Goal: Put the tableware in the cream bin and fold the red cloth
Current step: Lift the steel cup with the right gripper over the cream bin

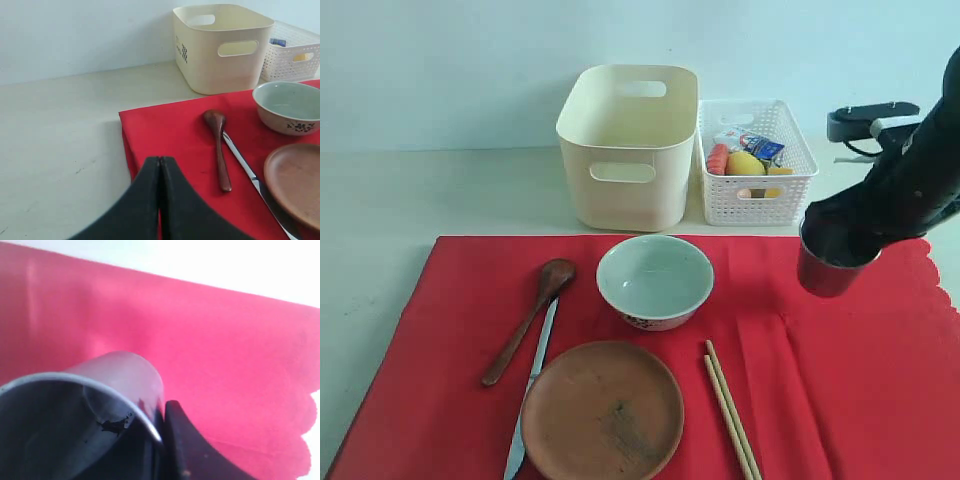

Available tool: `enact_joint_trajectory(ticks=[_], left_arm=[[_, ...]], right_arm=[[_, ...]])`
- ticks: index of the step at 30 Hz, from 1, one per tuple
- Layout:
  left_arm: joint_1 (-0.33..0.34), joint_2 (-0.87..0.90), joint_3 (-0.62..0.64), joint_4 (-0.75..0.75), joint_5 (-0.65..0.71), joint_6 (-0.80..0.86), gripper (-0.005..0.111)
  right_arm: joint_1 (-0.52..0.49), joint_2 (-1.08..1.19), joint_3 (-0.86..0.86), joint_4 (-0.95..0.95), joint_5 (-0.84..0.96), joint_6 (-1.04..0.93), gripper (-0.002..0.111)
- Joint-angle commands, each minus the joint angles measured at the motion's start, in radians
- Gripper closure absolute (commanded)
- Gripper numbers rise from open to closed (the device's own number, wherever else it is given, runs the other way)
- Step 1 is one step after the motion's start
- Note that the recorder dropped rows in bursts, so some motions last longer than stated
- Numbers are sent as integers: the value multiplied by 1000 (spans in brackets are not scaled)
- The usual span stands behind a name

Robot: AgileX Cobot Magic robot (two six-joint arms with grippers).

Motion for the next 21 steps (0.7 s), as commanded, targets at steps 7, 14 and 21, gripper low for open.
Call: enact_joint_trajectory(ticks=[7, 14, 21], left_arm=[[3, -6, 3, 1, -7, 1, 107], [3, -6, 3, 1, -7, 1, 107], [3, -6, 3, 1, -7, 1, 107]], right_arm=[[-3, -138, -24, 563, -13, -436, 108], [2, -89, -213, 567, 118, -436, 108], [18, -31, -357, 573, 139, -435, 108]])
